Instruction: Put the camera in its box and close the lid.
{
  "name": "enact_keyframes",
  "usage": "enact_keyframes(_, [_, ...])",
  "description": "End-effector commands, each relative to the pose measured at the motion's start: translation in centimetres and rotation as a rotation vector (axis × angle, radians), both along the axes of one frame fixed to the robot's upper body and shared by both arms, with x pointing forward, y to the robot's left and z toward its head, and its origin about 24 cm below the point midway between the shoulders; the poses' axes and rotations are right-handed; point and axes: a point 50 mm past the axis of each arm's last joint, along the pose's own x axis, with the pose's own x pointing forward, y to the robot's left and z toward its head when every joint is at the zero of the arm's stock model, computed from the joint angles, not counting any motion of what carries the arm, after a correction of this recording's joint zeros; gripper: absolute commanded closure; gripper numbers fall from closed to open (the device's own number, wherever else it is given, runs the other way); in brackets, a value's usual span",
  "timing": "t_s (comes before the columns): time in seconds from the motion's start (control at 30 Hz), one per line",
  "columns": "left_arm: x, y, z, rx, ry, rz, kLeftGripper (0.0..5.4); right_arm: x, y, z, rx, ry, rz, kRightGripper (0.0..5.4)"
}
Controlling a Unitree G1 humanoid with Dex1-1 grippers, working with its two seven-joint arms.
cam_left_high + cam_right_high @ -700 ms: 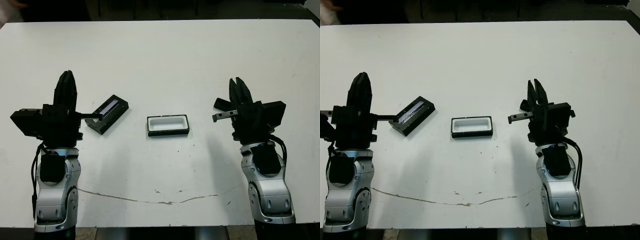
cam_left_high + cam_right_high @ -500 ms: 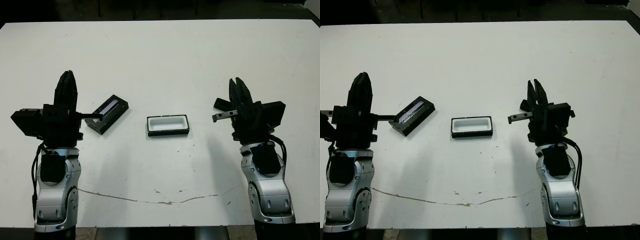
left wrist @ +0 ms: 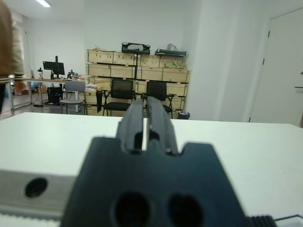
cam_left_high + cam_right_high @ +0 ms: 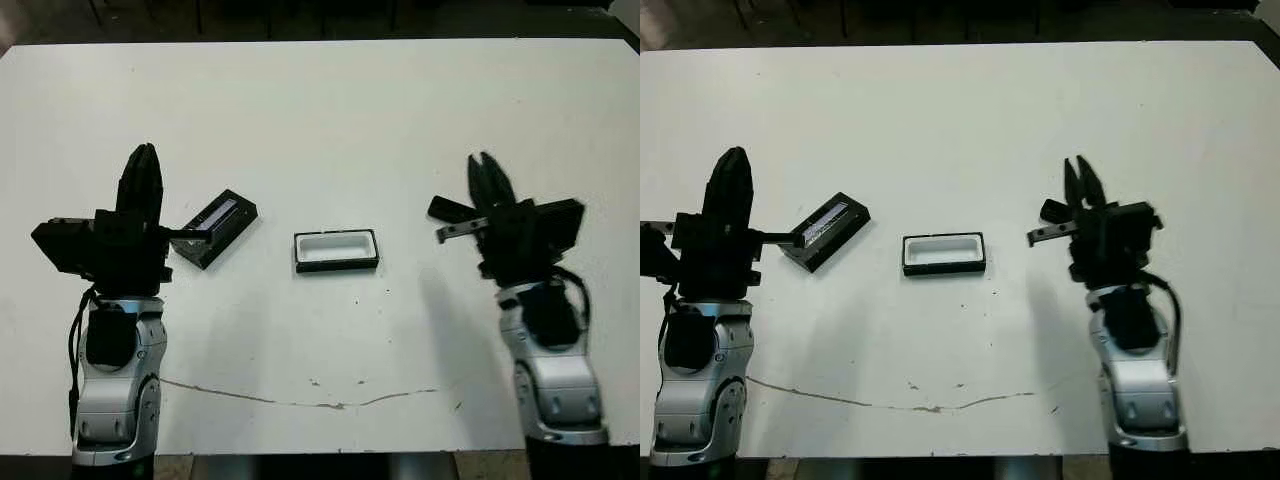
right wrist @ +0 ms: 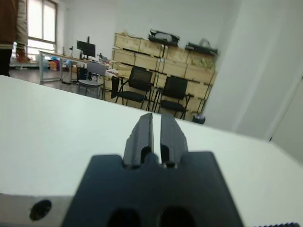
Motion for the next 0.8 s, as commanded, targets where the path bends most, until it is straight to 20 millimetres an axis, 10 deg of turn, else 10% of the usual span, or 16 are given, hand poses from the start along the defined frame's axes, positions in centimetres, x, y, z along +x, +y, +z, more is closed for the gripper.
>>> enact_keyframes(0.03, [-0.2, 0.4, -0.6, -0.012, 0.040, 0.016, 5.40, 0.8, -2.3, 1.6, -0.066, 0.035, 0.029, 5.40])
enact_keyframes(0.3, [-0.3, 0.6, -0.7, -0.007, 0.045, 0.023, 5.40, 3.7, -7.8, 3.8, -0.185, 0.276, 0.182, 4.78])
enact_keyframes(0.8, [-0.3, 0.8, -1.3, 0.003, 0.044, 0.011, 5.40, 5.7, -10.9, 2.1, -0.222, 0.610, 0.420, 2.15])
